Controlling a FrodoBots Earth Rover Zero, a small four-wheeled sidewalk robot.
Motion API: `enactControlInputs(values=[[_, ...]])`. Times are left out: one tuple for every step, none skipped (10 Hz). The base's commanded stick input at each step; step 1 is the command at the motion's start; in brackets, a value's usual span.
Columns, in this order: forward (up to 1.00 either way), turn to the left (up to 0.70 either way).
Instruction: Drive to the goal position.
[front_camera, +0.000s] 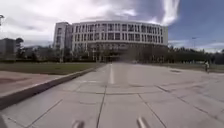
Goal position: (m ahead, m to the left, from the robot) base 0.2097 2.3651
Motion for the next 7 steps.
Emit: enactControlInputs(values=[[0.7, 0.0], [0.7, 0.0], [0.7, 0.0], [0.7, 0.0], [0.7, 0.0], [0.7, 0.0], [0.7, 0.0]])
